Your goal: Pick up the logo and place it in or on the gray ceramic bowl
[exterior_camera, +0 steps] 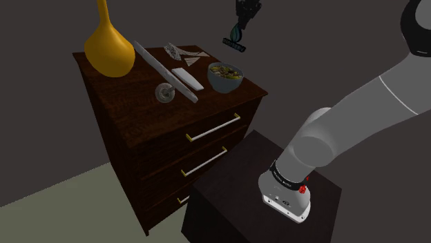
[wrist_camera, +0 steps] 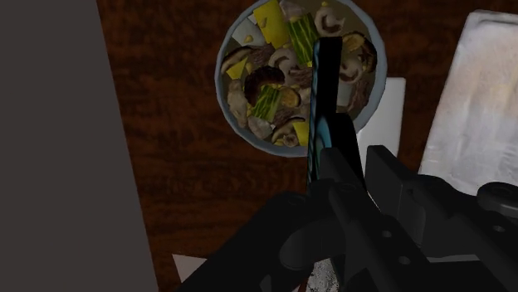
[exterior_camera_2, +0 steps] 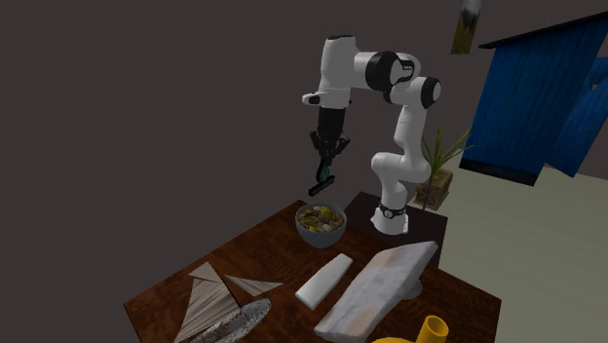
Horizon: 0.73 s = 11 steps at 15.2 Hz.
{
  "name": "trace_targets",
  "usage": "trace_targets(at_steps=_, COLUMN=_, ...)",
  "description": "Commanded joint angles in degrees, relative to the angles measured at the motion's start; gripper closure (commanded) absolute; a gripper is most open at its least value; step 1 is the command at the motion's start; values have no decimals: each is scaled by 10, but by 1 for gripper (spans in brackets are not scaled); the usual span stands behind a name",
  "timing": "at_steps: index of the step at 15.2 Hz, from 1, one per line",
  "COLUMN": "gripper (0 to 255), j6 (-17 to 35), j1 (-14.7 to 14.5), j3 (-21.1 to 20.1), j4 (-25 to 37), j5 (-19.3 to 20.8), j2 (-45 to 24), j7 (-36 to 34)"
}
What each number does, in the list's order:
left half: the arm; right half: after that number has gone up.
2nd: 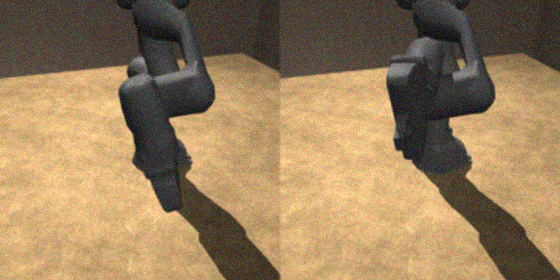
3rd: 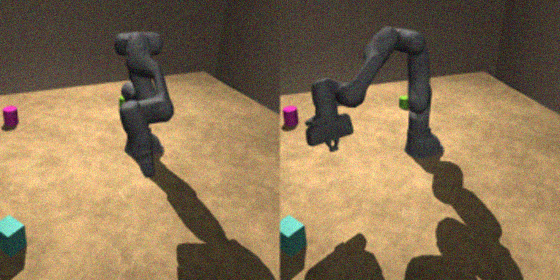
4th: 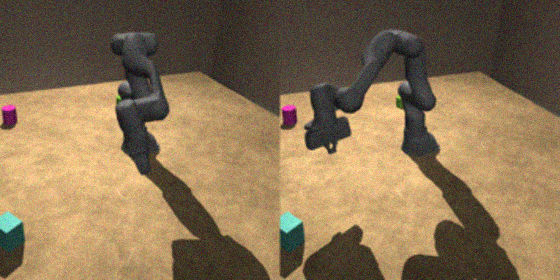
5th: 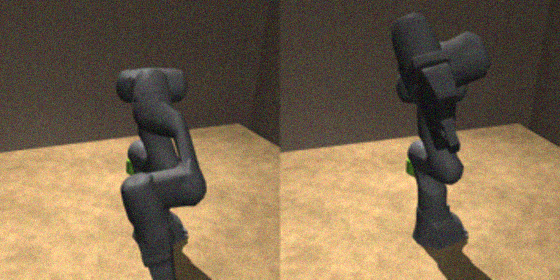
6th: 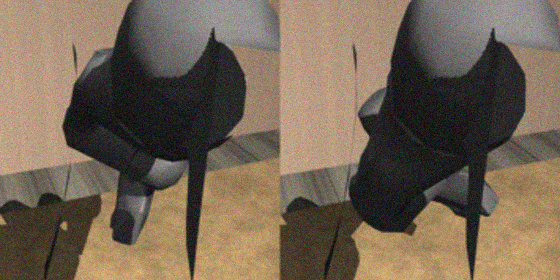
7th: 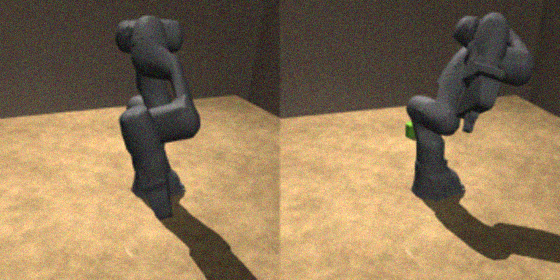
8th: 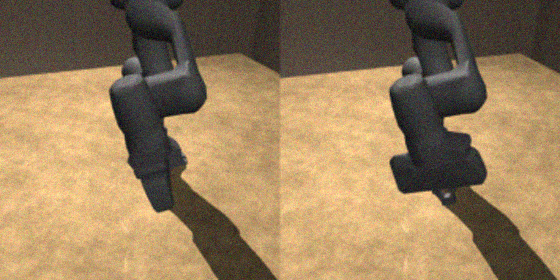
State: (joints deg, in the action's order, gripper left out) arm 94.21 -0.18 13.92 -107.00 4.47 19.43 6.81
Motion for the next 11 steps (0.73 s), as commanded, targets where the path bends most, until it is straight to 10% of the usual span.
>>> trace_targets(at_steps=1, gripper=255, j6=16, j1=0, j3=0, j4=-20, j5=1, j2=4, j7=-1)
trace_targets(at_steps=11, gripper=255, j6=93, j1=3, j3=2, j4=-110, j5=6, j2=18, j7=-4)
